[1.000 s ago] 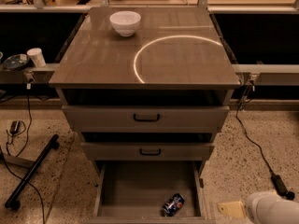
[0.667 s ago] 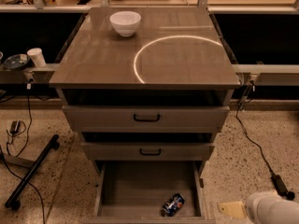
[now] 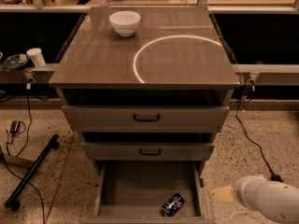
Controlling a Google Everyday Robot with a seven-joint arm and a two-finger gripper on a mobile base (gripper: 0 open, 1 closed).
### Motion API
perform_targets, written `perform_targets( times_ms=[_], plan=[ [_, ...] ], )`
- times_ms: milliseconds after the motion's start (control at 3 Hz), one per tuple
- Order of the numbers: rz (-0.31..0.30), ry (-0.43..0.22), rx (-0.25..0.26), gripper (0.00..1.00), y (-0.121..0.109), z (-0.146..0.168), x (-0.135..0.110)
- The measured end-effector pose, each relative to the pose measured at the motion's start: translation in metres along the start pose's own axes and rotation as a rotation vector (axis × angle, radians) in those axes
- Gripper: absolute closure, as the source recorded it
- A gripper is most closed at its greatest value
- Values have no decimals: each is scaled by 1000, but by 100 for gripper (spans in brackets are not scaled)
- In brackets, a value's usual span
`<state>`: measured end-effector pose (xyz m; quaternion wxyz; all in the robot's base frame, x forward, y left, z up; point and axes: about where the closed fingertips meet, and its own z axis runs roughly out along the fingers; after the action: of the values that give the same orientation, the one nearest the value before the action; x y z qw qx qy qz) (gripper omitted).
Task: Pick pepsi can from bottom drawer and place on counter
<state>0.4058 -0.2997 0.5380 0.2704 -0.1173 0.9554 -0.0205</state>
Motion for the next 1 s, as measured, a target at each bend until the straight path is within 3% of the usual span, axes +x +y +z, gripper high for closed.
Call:
perform_targets(
  times_ms=[1000],
  plan=[
    [-16, -17, -26, 0, 11, 27, -35]
  ],
)
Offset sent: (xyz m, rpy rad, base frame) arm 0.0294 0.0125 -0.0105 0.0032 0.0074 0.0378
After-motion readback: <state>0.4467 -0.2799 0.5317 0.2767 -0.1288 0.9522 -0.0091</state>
